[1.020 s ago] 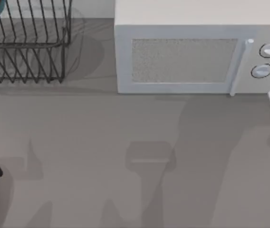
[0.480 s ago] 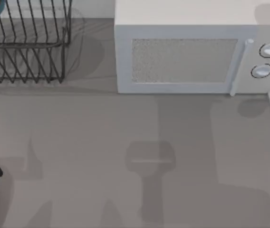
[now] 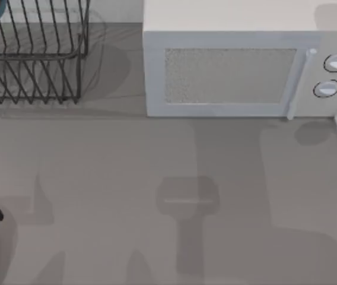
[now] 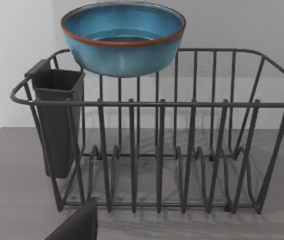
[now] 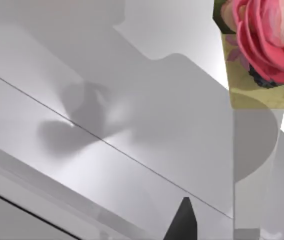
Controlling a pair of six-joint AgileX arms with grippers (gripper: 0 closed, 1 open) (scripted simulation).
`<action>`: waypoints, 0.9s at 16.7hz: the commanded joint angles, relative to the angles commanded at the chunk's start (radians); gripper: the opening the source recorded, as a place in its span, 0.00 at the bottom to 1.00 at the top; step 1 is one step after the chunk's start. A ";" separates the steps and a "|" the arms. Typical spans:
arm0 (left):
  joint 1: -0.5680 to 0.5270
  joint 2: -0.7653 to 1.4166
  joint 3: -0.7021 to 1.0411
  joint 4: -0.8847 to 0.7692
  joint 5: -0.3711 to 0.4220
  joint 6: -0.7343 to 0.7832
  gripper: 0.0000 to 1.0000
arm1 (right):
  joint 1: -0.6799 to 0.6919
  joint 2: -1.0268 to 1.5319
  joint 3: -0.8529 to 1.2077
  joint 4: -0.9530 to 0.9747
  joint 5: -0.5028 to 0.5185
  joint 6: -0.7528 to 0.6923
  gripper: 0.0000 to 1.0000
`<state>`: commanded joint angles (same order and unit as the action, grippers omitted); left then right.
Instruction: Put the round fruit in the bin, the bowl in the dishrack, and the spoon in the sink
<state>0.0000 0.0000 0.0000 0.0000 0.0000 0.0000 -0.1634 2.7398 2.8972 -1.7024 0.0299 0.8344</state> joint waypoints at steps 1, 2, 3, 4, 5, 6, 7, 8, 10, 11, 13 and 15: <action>0.000 0.000 0.000 0.000 0.000 0.000 1.00 | 0.000 -0.005 -0.012 0.011 0.000 0.000 0.00; 0.000 0.000 0.000 0.000 0.000 0.000 1.00 | 0.001 -0.015 -0.035 0.029 0.000 0.000 0.00; 0.000 0.000 0.000 0.000 0.000 0.000 1.00 | 0.003 -0.028 -0.067 0.053 0.001 -0.002 0.00; 0.000 0.000 0.000 0.000 0.000 0.000 1.00 | 0.005 -0.043 -0.109 0.081 0.001 -0.004 0.00; 0.000 0.000 0.000 0.000 0.000 0.000 1.00 | 0.007 -0.060 -0.160 0.112 0.001 -0.006 0.00; 0.000 0.000 0.000 0.000 0.000 0.000 1.00 | 0.008 -0.077 -0.210 0.146 0.001 -0.006 0.00; 0.000 0.000 0.000 0.000 0.000 0.000 1.00 | 0.008 -0.093 -0.259 0.180 0.000 -0.005 0.00; 0.000 0.000 0.000 0.000 0.000 0.000 1.00 | 0.008 -0.109 -0.316 0.214 0.000 -0.004 0.00; 0.000 0.000 0.000 0.000 0.000 0.000 1.00 | 0.007 -0.134 -0.416 0.276 0.000 0.000 0.00; 0.000 0.000 0.000 0.000 0.000 0.000 1.00 | 0.007 -0.144 -0.451 0.300 0.000 0.001 0.00; 0.000 0.000 0.000 0.000 0.000 0.000 1.00 | 0.008 -0.158 -0.489 0.329 -0.001 0.001 0.00; 0.000 0.000 0.000 0.000 0.000 0.000 1.00 | 0.008 -0.159 -0.493 0.332 -0.001 0.001 0.00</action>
<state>0.0000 0.0000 0.0000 0.0000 0.0000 0.0000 -0.1554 2.5809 2.4044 -1.3703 0.0292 0.8352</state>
